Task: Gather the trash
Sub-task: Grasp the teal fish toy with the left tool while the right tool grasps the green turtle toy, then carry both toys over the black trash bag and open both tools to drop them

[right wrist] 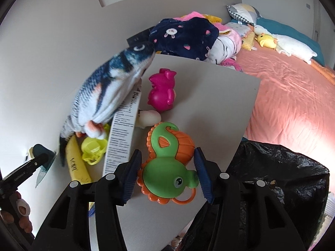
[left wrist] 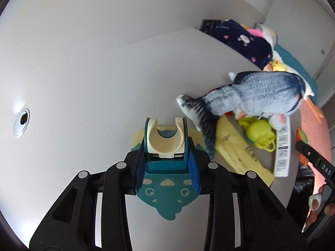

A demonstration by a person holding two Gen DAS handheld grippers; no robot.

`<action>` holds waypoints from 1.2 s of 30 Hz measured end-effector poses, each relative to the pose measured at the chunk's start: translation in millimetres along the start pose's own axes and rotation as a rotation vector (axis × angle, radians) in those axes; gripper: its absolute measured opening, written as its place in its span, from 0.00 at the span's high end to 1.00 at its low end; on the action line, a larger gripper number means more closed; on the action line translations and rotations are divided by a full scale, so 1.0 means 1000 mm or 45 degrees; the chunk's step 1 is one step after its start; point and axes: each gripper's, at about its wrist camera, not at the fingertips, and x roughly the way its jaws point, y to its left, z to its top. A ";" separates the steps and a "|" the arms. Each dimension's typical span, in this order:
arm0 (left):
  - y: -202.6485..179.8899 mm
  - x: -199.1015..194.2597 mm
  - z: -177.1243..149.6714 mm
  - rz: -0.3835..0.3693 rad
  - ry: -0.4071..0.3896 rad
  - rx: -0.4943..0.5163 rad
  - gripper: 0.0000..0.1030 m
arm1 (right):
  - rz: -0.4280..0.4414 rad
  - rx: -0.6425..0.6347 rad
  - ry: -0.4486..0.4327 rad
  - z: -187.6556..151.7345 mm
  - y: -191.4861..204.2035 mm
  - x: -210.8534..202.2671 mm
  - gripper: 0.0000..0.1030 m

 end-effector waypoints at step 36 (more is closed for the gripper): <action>-0.152 -0.070 -0.035 -0.292 -0.094 0.359 0.66 | -0.089 0.190 -0.164 -0.052 -0.089 -0.117 0.48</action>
